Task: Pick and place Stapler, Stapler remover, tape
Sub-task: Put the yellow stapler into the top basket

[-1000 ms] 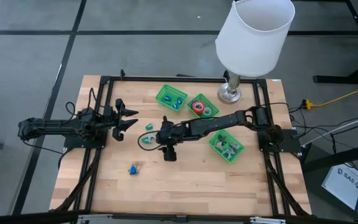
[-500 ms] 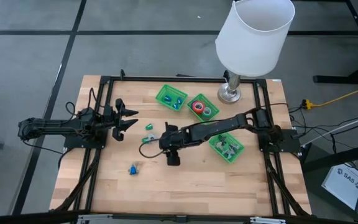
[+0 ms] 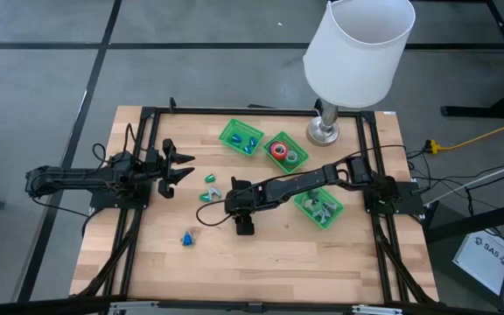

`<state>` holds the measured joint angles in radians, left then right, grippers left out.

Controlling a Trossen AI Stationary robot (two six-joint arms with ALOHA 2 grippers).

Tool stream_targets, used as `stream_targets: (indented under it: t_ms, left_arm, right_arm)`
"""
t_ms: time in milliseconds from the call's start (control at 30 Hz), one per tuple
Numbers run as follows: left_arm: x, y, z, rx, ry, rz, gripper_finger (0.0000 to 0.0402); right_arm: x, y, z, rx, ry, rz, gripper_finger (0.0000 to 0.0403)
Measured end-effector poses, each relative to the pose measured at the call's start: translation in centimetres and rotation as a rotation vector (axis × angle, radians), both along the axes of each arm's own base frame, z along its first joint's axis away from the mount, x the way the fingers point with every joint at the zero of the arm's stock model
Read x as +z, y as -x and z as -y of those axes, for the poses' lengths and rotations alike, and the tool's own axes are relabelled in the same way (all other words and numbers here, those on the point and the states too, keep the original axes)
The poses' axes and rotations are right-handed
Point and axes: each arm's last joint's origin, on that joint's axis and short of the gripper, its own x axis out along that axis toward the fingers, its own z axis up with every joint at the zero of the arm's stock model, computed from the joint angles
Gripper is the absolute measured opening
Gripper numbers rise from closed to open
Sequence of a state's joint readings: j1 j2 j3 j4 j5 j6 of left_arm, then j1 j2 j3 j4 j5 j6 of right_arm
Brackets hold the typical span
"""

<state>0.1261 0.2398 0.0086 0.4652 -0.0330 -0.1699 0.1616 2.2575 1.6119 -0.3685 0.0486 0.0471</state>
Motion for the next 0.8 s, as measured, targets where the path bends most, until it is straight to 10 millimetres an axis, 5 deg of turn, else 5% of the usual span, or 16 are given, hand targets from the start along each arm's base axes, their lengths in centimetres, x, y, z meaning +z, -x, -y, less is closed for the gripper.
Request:
stream_targets:
  t_ms: [200, 467, 800]
  left_arm:
    - [0.0, 0.0, 0.0, 0.0, 0.0, 0.0, 0.0173]
    - [0.0, 0.0, 0.0, 0.0, 0.0, 0.0, 0.0173]
    - [0.0, 0.0, 0.0, 0.0, 0.0, 0.0, 0.0173]
  right_arm:
    - [-0.3, 0.0, 0.0, -0.001, 0.001, -0.011, 0.0188]
    - [-0.3, 0.0, 0.4, 0.005, -0.022, -0.018, 0.0072]
    - [2.0, -0.2, 4.6, -0.05, -0.084, 0.023, 0.0072]
